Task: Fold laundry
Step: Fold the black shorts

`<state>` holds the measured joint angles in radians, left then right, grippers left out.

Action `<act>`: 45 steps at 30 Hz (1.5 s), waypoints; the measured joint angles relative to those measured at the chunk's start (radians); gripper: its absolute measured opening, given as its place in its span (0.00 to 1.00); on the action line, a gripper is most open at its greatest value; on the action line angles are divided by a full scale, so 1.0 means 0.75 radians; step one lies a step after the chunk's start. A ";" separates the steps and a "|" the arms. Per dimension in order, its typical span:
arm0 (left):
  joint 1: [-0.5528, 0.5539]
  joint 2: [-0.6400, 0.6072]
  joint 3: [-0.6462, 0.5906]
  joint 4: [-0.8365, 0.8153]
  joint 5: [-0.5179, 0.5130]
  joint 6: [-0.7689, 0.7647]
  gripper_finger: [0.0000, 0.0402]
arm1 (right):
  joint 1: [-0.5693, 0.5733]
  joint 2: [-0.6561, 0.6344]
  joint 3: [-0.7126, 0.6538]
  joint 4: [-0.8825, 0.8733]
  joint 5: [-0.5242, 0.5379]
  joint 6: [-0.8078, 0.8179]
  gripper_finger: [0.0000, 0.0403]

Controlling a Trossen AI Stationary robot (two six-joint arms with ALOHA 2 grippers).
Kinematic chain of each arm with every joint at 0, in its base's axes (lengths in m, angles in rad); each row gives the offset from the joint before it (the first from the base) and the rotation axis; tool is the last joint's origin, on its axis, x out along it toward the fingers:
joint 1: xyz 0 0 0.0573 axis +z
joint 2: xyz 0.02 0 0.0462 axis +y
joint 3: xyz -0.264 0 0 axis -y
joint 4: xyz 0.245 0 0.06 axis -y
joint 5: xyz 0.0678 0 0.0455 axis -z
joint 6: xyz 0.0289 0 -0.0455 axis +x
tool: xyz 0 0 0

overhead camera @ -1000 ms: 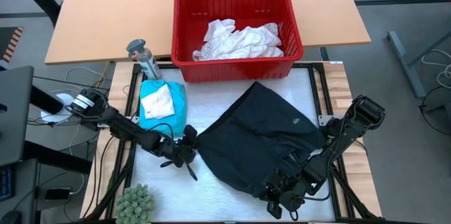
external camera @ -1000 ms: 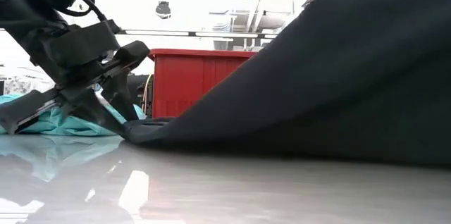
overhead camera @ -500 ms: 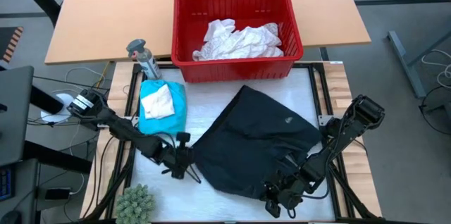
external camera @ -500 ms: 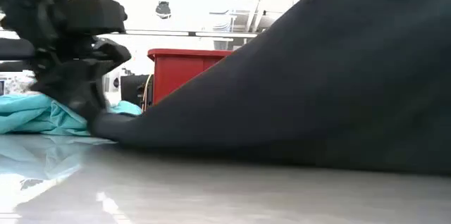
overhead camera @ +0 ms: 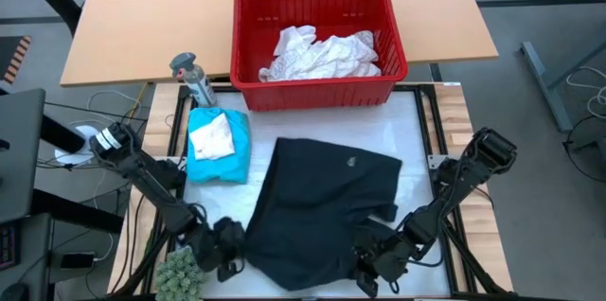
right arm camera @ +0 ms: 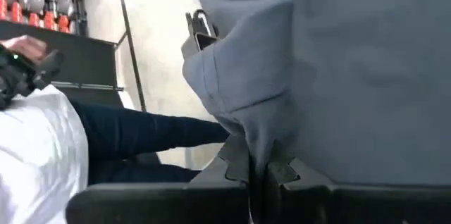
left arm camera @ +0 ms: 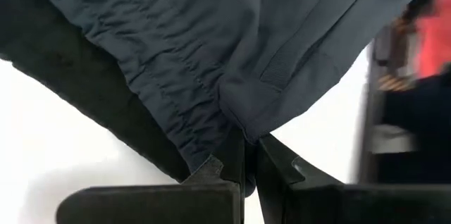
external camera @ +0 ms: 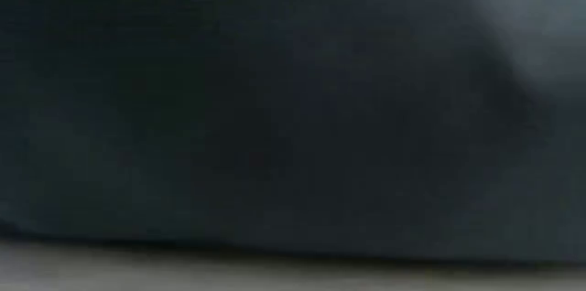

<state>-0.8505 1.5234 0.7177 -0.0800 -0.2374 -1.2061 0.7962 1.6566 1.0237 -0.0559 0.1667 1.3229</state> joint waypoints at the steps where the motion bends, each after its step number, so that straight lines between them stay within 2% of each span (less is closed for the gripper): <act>1: -0.017 0.000 0.000 0.013 0.001 -0.063 0.00 | 0.013 0.000 0.000 0.002 0.023 0.035 0.06; 4: -0.045 -0.025 0.000 0.022 0.013 -0.164 0.00 | 0.053 -0.002 0.000 0.031 0.105 0.117 0.06; 9: -0.021 -0.132 0.000 0.022 -0.020 -0.148 0.00 | 0.111 -0.036 0.000 0.052 0.320 0.219 0.06; 14: 0.067 -0.291 0.000 -0.010 -0.084 -0.101 0.00 | 0.119 -0.102 0.000 0.051 0.538 0.227 0.06; 19: 0.195 -0.471 0.000 -0.132 -0.116 -0.073 0.00 | 0.084 -0.186 0.000 0.039 0.657 0.229 0.06; 24: 0.308 -0.631 0.000 -0.279 -0.121 -0.082 0.00 | 0.059 -0.283 0.000 -0.077 0.680 0.306 0.06; 32: 0.457 -0.737 0.001 -0.461 -0.111 -0.189 0.00 | 0.114 -0.382 0.000 -0.572 0.686 0.830 0.06; 39: 0.603 -0.706 0.000 -0.379 -0.099 -0.155 0.00 | 0.123 -0.415 0.010 -0.805 0.662 0.987 0.06; 43: 0.673 -0.704 0.000 -0.202 -0.080 0.007 0.00 | 0.114 -0.415 0.094 -0.937 0.653 0.993 0.06; 45: 0.697 -0.705 0.001 -0.145 -0.085 0.017 0.00 | 0.103 -0.415 0.153 -1.018 0.645 0.972 0.06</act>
<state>-0.3274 0.9947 0.7181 -0.1886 -0.3009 -1.1931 0.8733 1.3453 1.1384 -0.8193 0.6502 2.0518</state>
